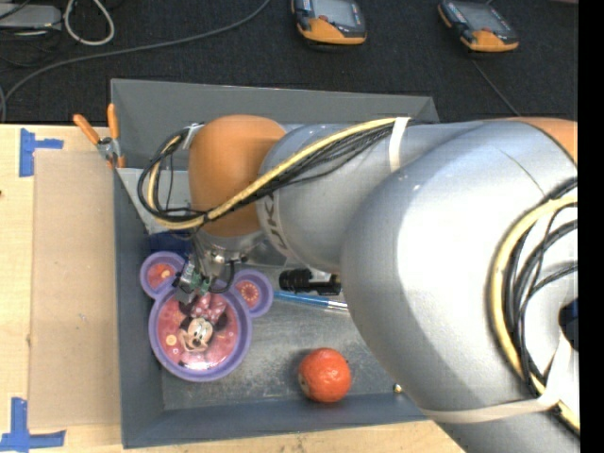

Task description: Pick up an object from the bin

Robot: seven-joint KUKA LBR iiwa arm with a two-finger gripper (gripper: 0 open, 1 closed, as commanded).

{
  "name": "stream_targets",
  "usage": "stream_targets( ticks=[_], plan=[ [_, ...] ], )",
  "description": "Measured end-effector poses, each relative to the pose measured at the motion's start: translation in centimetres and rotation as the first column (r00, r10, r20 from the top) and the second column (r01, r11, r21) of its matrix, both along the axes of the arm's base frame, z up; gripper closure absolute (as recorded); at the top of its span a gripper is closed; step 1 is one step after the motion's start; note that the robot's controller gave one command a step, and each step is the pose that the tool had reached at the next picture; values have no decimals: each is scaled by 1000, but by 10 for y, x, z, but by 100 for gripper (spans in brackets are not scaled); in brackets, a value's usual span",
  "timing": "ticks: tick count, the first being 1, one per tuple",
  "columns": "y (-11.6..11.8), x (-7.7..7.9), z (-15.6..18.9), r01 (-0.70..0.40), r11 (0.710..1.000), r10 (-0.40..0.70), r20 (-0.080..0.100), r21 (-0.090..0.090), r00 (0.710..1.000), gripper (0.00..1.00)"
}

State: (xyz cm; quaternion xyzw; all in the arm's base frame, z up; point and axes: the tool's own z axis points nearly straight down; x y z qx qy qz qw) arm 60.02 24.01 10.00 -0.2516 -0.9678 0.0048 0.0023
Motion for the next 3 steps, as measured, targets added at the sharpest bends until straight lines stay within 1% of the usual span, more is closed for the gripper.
stream_targets(
  ticks=[1, 2, 3],
  plan=[
    [0, -1, 20, 0, 1000, 0, -3, 1, 1000, 100],
    [-1, -2, 51, 0, 1000, 0, -7, -1, 1000, 100],
    [-1, -1, 86, -1, 1000, 1, -4, 0, 1000, 100]
  ],
)
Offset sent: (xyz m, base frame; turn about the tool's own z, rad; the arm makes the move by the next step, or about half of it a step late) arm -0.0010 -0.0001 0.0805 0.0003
